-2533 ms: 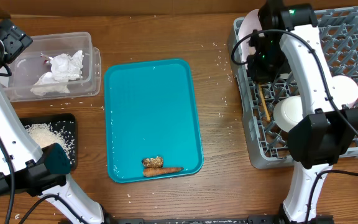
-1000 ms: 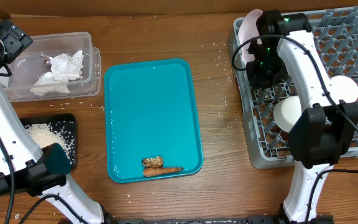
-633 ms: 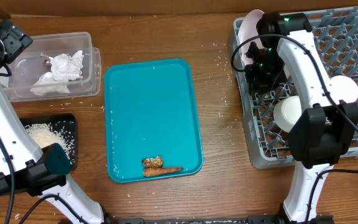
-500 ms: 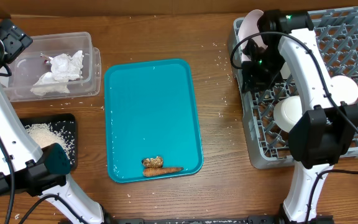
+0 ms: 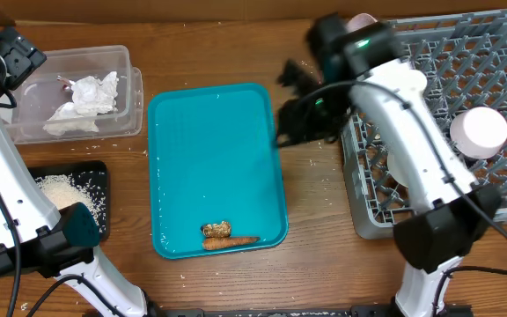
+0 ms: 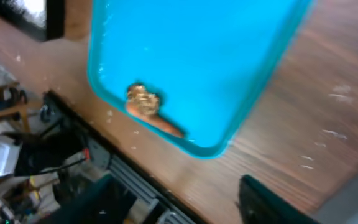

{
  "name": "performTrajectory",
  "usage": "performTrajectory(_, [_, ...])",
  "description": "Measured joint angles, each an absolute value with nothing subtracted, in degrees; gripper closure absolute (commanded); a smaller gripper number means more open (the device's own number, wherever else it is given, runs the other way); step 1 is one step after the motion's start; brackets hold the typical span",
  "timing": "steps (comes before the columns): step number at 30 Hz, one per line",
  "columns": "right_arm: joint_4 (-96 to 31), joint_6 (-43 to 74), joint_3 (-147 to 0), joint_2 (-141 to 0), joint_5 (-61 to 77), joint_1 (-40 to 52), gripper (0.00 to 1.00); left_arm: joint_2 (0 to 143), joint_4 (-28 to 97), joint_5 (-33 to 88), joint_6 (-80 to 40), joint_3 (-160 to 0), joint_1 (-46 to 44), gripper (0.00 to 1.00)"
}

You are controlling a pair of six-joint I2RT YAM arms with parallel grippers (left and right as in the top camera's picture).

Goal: Sort waste into correct bins and load items into the dishwasher
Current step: 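Release the skewer and raise the right gripper from the rack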

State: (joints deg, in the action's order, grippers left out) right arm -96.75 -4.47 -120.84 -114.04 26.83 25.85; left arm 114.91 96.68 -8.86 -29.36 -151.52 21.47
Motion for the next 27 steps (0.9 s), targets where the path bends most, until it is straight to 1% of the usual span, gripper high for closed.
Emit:
performTrajectory(1, [-96.23,-4.69,-120.84,-114.06,26.7,28.25,0.0,114.91,96.68,-8.84,-29.36,-151.52,21.47,0.0])
performTrajectory(3, [-94.21,-4.4,-120.86,-114.06,26.09,33.63,0.0,114.91,96.68,-8.84,-29.36,-151.52,21.47,0.0])
performTrajectory(8, [-89.08,-1.61,-120.86,-114.06,23.31,42.5,0.0,114.91,96.68,-8.84,-29.36,-151.52,21.47,0.0])
performTrajectory(13, [-87.5,4.82,-120.86,-114.06,19.46,46.52,0.0,114.91,96.68,-8.86,-29.36,-151.52,21.45,0.0])
performTrajectory(18, [-88.97,13.04,-120.86,-113.8,11.51,46.0,0.0,114.91,96.68,-8.84,-29.36,-151.52,21.47,0.0])
performTrajectory(21, [-90.83,18.52,-120.86,-112.07,5.17,43.75,0.0,114.91,96.68,-8.84,-29.36,-151.52,21.47,0.0])
performTrajectory(25, [-93.1,23.66,-120.86,-105.78,-1.17,36.45,0.0,114.91,96.68,-8.84,-29.36,-151.52,21.45,0.0])
performTrajectory(27, [-94.63,25.21,-120.86,-101.25,-3.25,30.46,0.0,114.91,96.68,-8.84,-29.36,-151.52,21.45,0.0])
